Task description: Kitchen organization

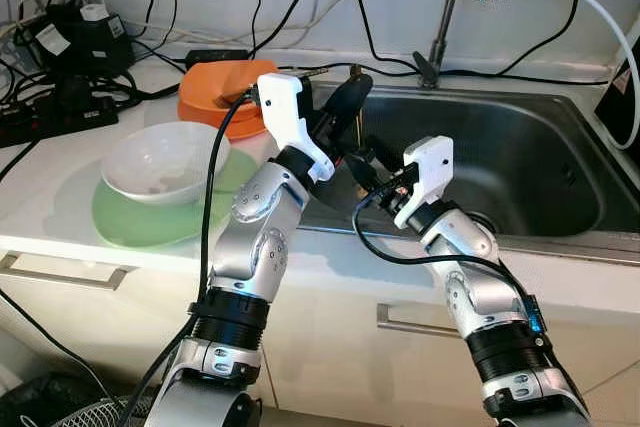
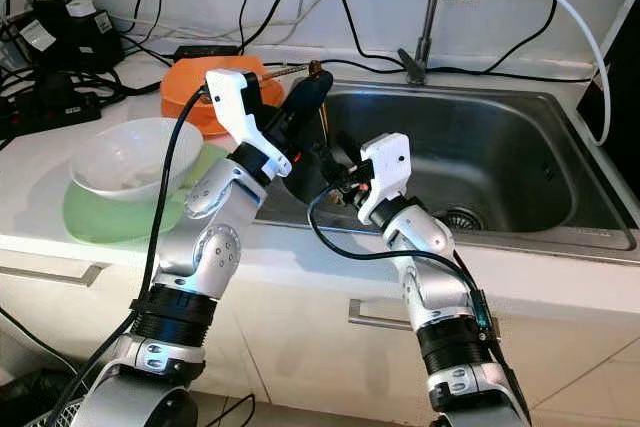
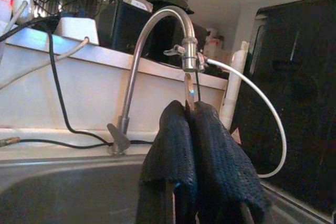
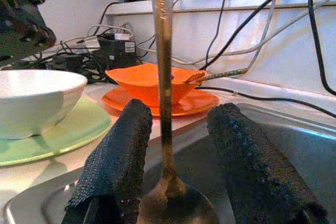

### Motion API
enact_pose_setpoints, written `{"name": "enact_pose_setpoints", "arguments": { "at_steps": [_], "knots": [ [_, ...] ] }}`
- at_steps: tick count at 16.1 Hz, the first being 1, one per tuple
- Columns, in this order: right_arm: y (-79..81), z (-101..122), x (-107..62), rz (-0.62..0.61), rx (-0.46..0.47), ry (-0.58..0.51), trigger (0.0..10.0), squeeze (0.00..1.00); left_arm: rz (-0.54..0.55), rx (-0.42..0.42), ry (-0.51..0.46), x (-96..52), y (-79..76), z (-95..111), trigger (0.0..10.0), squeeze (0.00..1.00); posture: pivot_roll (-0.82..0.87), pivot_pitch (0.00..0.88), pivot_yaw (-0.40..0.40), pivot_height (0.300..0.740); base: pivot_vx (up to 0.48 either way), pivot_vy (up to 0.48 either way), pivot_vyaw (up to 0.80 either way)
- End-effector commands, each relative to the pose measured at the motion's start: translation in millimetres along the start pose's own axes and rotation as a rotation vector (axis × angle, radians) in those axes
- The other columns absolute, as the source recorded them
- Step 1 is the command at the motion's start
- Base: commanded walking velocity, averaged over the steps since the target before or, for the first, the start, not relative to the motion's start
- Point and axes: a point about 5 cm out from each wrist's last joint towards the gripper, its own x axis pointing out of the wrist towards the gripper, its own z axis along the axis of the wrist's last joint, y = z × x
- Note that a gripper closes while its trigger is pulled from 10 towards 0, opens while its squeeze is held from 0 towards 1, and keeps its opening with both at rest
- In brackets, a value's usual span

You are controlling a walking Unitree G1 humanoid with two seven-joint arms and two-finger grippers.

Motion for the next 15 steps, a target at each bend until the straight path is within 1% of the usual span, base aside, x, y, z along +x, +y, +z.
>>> {"name": "enact_pose_setpoints", "arguments": {
  "at_steps": [1,5,6,7,8,15],
  "knots": [
    [1.2,3.6,4.3,0.005,-0.016,-0.012,10.0,0.0,-0.035,0.006,-0.01,2.2,-6.3,3.7,10.0,0.0,0.06,0.0,0.055,0.74,0.0,0.0,0.0],
    [-0.7,3.4,5.6,-0.011,-0.02,-0.014,10.0,0.0,-0.037,0.004,-0.006,1.9,-6.6,2.7,10.0,0.0,0.06,0.0,0.054,0.74,0.0,0.0,0.0],
    [-1.3,3.1,5.5,-0.017,-0.017,-0.012,8.7,0.0,-0.037,0.003,-0.006,1.8,-6.6,2.6,10.0,0.0,0.06,0.0,0.052,0.74,0.0,0.0,0.0],
    [-2.5,3.0,5.3,-0.027,-0.019,-0.012,3.0,0.0,-0.036,0.002,-0.004,1.6,-6.8,2.3,10.0,0.0,0.06,0.0,0.052,0.74,0.0,0.0,0.0],
    [-3.5,2.6,5.3,-0.036,-0.017,-0.01,0.0,0.0,-0.033,0.001,-0.003,1.1,-6.8,1.7,10.0,0.0,0.06,0.0,0.052,0.74,0.0,0.0,0.0],
    [-4.0,0.9,4.8,-0.046,-0.016,-0.008,0.0,0.0,-0.034,0.002,0.006,-0.1,-7.8,0.3,10.0,0.0,0.06,0.0,0.052,0.74,0.0,0.0,0.0]
  ]
}}
